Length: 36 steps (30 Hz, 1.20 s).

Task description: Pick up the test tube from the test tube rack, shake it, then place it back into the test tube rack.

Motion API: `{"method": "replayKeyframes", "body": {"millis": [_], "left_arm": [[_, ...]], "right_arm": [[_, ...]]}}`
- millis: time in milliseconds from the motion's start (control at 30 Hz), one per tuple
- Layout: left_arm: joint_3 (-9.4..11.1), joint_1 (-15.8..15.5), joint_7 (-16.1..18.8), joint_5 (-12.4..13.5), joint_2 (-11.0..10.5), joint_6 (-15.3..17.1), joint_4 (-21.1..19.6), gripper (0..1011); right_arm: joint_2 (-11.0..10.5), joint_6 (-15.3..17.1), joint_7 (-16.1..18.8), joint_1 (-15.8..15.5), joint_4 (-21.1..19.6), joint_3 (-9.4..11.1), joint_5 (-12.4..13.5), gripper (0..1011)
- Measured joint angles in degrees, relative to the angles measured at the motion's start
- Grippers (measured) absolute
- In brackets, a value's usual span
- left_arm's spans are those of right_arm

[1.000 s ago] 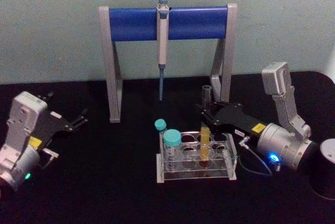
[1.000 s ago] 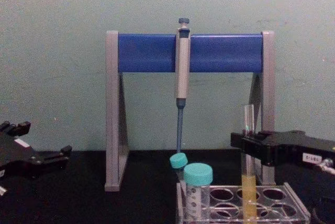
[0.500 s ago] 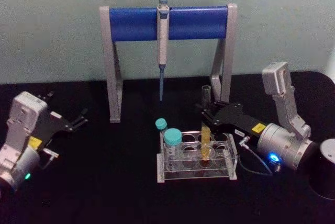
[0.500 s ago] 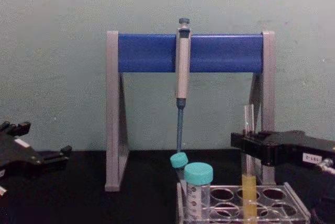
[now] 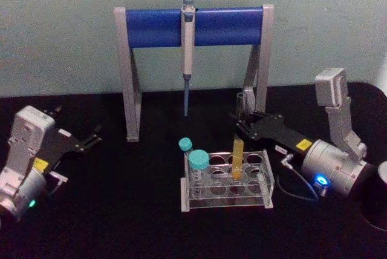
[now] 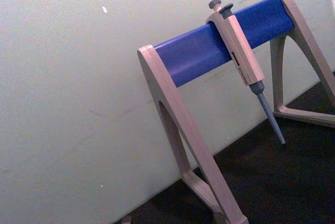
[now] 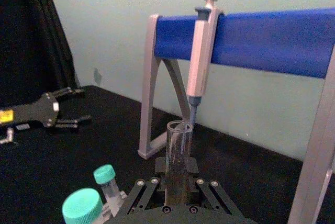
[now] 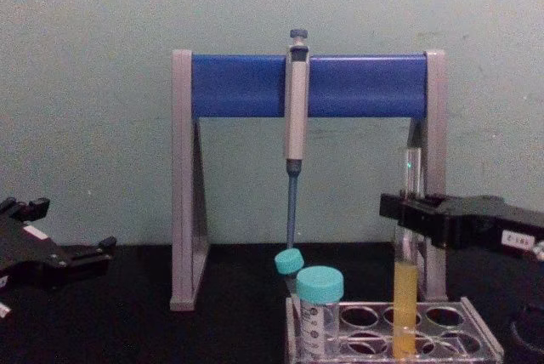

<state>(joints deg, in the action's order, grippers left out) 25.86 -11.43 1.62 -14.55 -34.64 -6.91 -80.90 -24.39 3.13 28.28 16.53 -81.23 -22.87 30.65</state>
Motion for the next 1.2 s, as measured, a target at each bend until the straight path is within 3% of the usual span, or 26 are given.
{"method": "replayKeyframes", "body": {"millis": [300,667,833,1200], "left_arm": [[0.0,0.0,0.0,0.0,0.0,0.0,0.0,1001],[0.0,0.0,0.0,0.0,0.0,0.0,0.0,1001],[0.0,0.0,0.0,0.0,0.0,0.0,0.0,1001],[0.0,0.0,0.0,0.0,0.0,0.0,0.0,1001]], "right_arm": [[-0.53,-1.48,0.6,-0.84,-2.02,0.95,2.01,235],[-0.47,-9.5,2.0,-2.36,-3.81,3.21,3.48,235],[0.51,-14.24,0.21,-2.72,-3.46,4.0,0.23,235],[2.21,-16.51,-1.61,-2.71,-1.97,4.81,-4.36,235]]}}
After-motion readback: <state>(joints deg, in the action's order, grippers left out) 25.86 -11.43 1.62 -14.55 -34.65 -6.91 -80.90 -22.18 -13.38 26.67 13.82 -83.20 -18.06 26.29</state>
